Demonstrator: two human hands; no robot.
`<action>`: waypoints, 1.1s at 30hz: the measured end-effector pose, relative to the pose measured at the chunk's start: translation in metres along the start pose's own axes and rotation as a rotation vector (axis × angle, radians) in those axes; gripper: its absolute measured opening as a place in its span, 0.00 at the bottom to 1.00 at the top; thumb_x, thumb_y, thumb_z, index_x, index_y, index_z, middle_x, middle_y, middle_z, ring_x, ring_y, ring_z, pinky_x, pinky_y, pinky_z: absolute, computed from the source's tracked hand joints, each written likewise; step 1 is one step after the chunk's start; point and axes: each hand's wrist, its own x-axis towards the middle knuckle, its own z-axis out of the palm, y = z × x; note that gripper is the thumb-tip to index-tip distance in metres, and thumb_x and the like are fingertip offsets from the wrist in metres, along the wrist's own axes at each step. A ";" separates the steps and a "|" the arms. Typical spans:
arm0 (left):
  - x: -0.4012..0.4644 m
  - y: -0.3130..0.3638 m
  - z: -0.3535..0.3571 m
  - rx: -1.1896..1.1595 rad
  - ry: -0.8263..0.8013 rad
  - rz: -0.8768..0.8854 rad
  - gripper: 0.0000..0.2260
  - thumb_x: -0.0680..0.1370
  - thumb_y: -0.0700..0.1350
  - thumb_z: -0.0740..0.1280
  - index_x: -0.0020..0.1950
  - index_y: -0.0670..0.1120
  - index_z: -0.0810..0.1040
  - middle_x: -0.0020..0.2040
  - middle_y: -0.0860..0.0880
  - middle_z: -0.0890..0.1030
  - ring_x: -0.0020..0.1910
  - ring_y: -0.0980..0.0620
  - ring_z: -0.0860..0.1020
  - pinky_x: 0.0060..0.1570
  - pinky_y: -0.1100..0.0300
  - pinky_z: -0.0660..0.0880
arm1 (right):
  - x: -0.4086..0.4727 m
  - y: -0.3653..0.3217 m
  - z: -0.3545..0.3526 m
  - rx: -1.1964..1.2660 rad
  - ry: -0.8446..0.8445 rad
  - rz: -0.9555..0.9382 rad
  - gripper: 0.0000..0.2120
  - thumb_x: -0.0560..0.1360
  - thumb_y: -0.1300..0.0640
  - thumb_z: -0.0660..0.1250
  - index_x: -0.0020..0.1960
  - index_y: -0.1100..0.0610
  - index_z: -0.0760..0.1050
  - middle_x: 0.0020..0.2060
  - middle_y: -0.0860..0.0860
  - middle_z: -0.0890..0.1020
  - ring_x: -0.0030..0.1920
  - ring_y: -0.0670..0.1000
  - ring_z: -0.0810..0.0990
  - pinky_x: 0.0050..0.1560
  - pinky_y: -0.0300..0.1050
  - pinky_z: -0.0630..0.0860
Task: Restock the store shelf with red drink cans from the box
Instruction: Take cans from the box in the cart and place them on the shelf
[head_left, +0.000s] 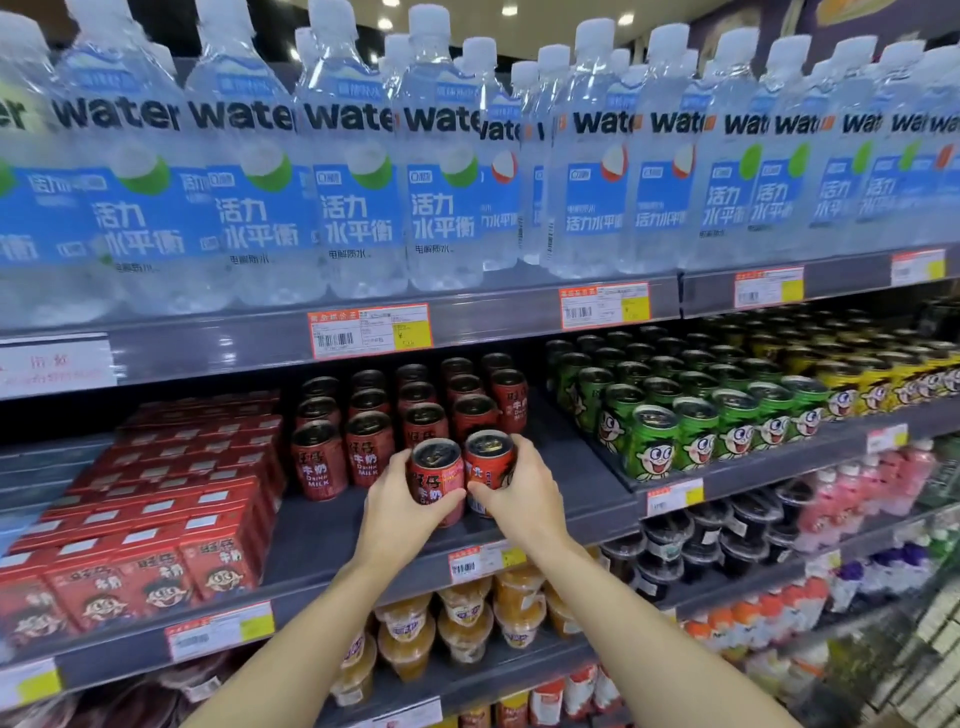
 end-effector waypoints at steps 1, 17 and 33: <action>0.001 -0.003 0.000 0.016 -0.011 0.008 0.32 0.66 0.57 0.78 0.65 0.53 0.70 0.58 0.56 0.79 0.57 0.57 0.77 0.55 0.58 0.75 | 0.000 0.001 0.001 -0.009 0.001 -0.014 0.37 0.69 0.45 0.76 0.73 0.49 0.63 0.64 0.46 0.76 0.63 0.52 0.77 0.59 0.51 0.75; -0.009 -0.010 0.009 0.078 -0.036 0.043 0.29 0.72 0.65 0.67 0.69 0.61 0.61 0.65 0.56 0.74 0.61 0.52 0.76 0.57 0.47 0.76 | -0.022 0.009 0.017 -0.039 0.095 -0.091 0.37 0.76 0.42 0.68 0.78 0.47 0.54 0.67 0.45 0.71 0.66 0.49 0.73 0.58 0.54 0.76; -0.028 0.006 0.021 0.374 0.137 -0.064 0.35 0.76 0.65 0.61 0.77 0.50 0.54 0.65 0.49 0.77 0.55 0.43 0.80 0.49 0.51 0.75 | -0.014 0.015 0.012 0.130 0.105 -0.066 0.32 0.71 0.48 0.76 0.69 0.44 0.63 0.63 0.41 0.75 0.61 0.45 0.77 0.58 0.48 0.76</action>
